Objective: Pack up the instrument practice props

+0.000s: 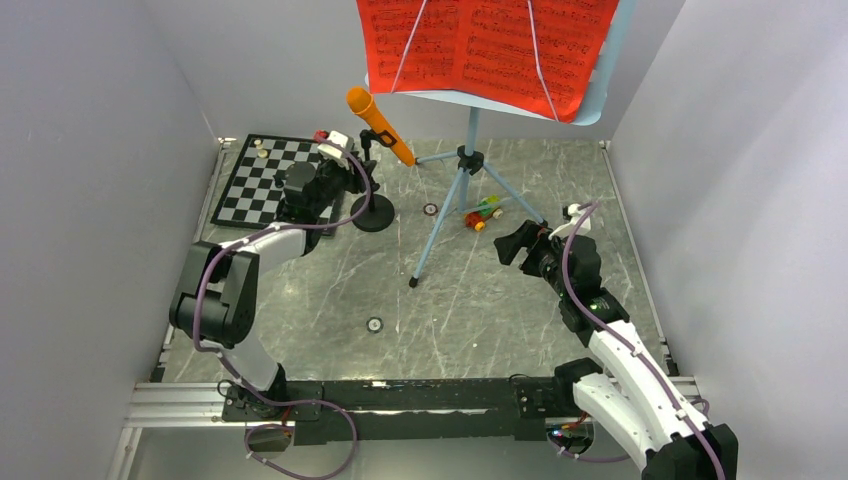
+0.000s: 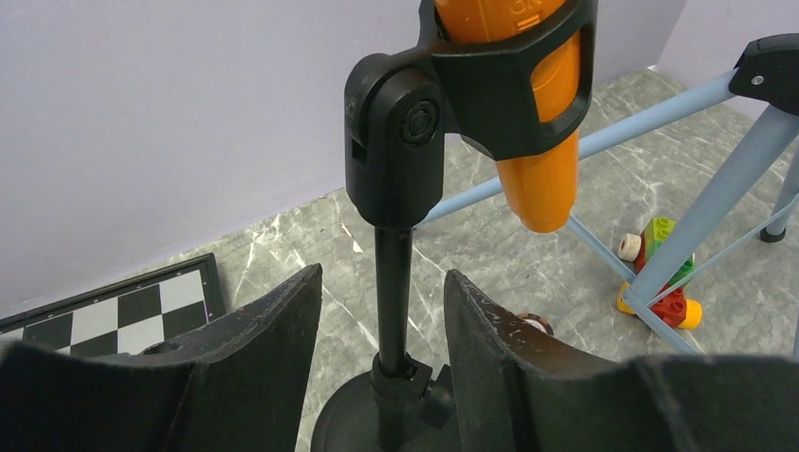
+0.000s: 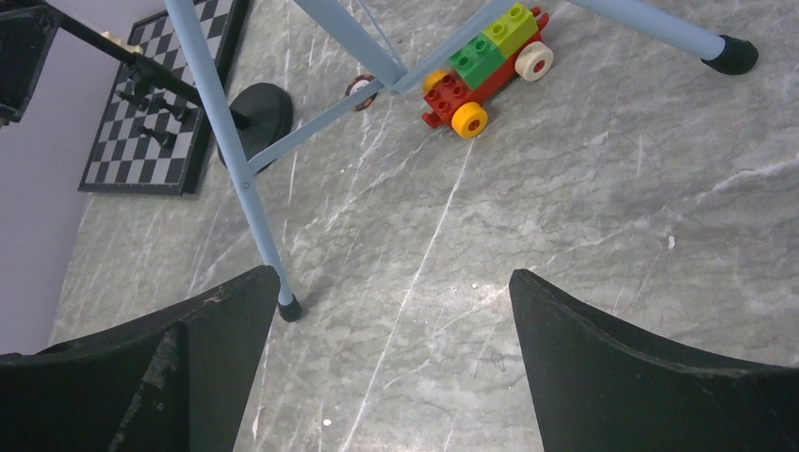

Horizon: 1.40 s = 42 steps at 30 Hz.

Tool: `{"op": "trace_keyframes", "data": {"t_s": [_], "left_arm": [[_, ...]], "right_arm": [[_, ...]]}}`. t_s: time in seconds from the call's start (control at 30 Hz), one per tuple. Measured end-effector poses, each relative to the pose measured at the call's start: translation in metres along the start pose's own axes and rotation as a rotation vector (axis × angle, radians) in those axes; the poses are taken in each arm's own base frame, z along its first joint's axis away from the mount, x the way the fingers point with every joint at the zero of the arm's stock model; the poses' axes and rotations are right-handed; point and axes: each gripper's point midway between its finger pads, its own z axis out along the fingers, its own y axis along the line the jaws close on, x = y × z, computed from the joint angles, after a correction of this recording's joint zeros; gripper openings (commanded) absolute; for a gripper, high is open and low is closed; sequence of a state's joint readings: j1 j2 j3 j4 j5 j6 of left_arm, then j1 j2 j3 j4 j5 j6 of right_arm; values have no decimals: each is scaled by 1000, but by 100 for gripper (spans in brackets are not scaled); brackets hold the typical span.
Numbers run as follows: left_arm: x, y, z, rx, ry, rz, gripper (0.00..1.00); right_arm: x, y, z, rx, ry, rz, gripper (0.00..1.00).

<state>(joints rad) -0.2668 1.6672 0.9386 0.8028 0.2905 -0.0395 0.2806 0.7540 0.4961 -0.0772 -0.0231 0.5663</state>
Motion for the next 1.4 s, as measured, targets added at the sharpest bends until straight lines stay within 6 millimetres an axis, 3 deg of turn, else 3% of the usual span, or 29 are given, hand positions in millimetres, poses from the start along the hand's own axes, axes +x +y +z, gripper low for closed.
{"op": "trace_keyframes", "data": {"t_s": [0.37,0.6,0.67,0.87,1.2,1.4], "left_arm": [[-1,4,12,0,-3,30,37],[-1,2,15,11,4,64,15],[-1,0,15,19,5,63,2],[-3,-1,11,14,5,62,0],[-26,-15,-55,-68,12,40,0],[-64,-66,-108,-14,-60,18,0]], "right_arm": [[5,-4,3,15,21,-1,98],[5,-5,3,20,19,-2,98],[5,-5,3,20,19,-1,98],[4,-4,3,21,18,-2,98],[2,2,0,-5,18,-3,98],[12,30,0,-114,75,-20,98]]}}
